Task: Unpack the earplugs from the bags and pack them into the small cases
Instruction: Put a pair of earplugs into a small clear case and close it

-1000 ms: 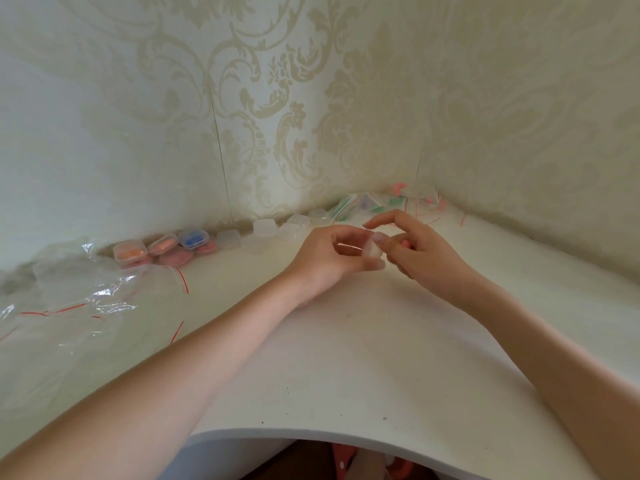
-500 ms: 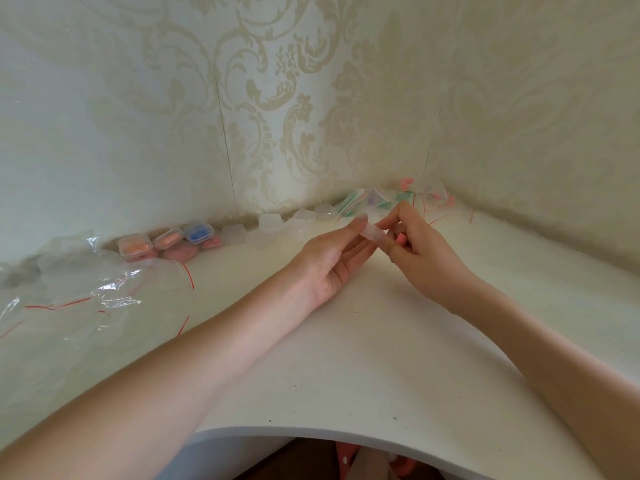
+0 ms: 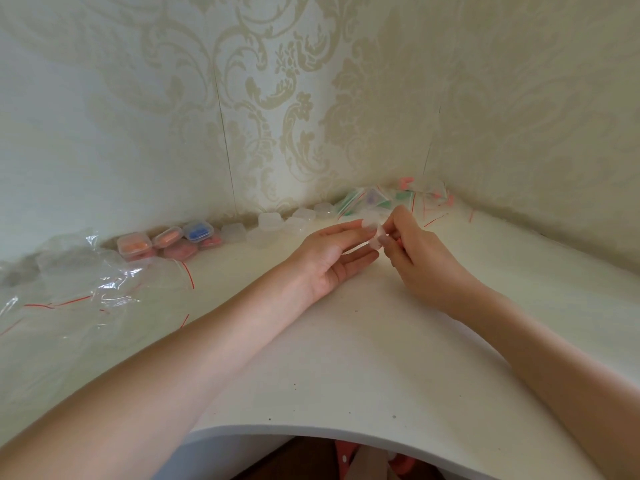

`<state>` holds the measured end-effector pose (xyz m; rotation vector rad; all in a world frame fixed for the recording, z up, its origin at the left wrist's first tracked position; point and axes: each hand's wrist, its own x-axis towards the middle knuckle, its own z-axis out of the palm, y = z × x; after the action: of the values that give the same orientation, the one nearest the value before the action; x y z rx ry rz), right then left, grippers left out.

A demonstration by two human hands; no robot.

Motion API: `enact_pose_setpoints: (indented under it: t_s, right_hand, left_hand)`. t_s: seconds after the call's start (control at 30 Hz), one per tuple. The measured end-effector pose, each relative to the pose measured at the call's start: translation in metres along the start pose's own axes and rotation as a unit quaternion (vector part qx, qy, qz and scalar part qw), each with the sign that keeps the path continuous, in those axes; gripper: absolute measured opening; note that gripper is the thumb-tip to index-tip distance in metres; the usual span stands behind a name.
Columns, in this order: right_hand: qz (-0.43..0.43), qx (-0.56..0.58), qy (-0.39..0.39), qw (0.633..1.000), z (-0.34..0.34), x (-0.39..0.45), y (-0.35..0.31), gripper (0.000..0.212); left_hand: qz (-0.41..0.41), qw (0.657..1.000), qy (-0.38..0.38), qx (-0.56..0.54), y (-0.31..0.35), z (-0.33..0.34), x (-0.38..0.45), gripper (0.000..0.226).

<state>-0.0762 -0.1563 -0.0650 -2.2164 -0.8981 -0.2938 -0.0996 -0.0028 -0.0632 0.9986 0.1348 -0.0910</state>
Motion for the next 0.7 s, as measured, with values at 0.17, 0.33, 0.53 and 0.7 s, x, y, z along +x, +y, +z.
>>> enact_pose_setpoints:
  t_s: [0.17,0.33,0.53,0.7]
  right_hand:
    - [0.048,-0.022,0.098,0.994,-0.019,0.007,0.008,0.018]
    - [0.196,0.191,0.062,0.960,-0.012,0.012,0.009,0.027]
    - [0.233,0.405,0.080,0.881,-0.010,0.013,0.001,0.004]
    - [0.177,0.323,0.046,0.929,-0.011,0.008,-0.005,0.022]
  left_hand:
    - [-0.047,0.994,-0.085,0.057,-0.006,0.009,-0.011,0.015]
    - [-0.067,0.994,-0.091,0.008,-0.002,0.007,-0.009,0.011]
    - [-0.045,0.996,-0.037,-0.073,-0.003,0.001,0.000,0.011]
    - [-0.050,0.995,-0.075,-0.034,-0.004,0.001,0.000,0.014]
